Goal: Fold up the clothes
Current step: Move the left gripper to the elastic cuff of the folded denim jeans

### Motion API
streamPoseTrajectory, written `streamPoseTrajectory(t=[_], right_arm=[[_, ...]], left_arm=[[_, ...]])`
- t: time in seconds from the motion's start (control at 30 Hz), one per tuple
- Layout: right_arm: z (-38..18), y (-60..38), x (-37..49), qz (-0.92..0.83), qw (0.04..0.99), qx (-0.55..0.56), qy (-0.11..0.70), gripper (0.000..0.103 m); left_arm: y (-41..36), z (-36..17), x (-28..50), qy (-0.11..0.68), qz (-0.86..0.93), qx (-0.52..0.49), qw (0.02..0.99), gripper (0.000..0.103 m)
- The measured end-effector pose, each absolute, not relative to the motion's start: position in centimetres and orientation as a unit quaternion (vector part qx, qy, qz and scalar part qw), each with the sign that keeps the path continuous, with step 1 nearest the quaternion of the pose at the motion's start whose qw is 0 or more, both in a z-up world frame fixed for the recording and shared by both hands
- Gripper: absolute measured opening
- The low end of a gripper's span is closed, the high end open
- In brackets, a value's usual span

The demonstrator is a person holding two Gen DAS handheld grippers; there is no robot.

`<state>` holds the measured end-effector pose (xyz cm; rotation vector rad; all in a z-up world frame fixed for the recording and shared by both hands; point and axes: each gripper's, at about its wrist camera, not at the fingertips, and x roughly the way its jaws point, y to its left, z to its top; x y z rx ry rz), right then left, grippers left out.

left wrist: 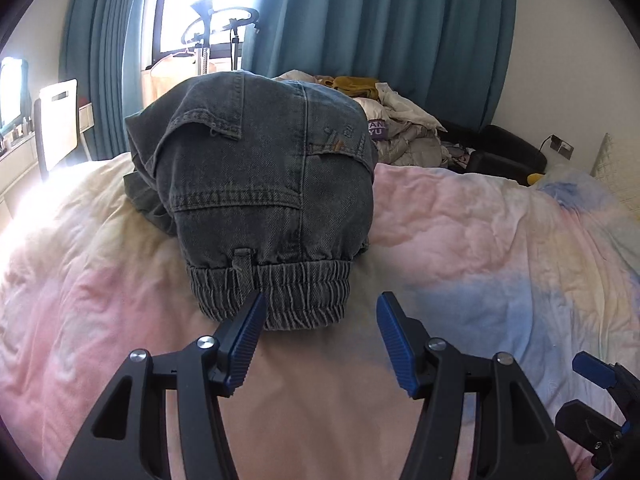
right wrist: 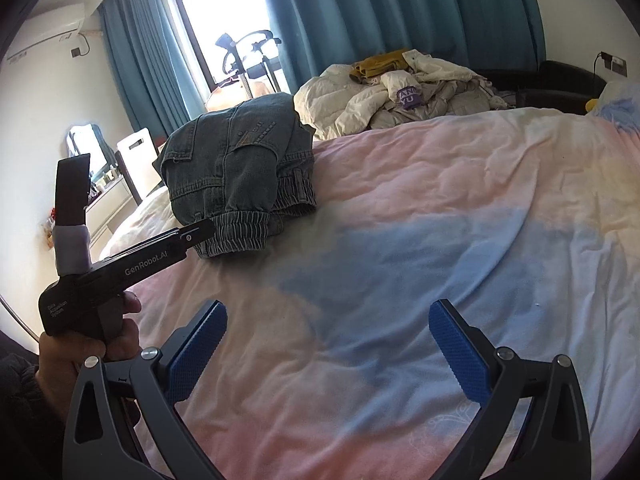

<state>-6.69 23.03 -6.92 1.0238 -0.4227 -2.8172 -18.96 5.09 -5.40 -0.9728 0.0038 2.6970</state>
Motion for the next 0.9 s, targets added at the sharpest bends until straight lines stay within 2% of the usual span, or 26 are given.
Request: streamPoseTrajectory(t=[0.13,0.27,0.4,0.73,0.9], right_arm=[[-8.4,23.4,-8.1,-0.916,0.062,0.361,-0.167,0.103],[-9.6,23.1,-9.3,-0.912,0.055,0.376,-0.153,0.103],[-10.2,23.0,-10.1,-0.905,0.064,0.385,-0.167,0.103],[-10.6,23.0,-9.6,-0.893,0.082,0.395,-0.197,0.103],[-11.0,22.6,-9.1,-0.890,0.087,0.399,-0.203,0.103]], left_arm=[[6.6,-7.1,-20.7,0.057,0.931,-0.348,0.090,0.059],[6.1,-8.3,-21.7,0.042,0.933,-0.354,0.043,0.059],[6.5,-9.5,-22.3,0.060,0.925,-0.375,0.010,0.059],[6.1,-10.6,-23.5,-0.002,0.913,-0.407,0.038,0.059],[4.6,-10.7,-24.2,-0.079,0.898,-0.429,0.061,0.059]])
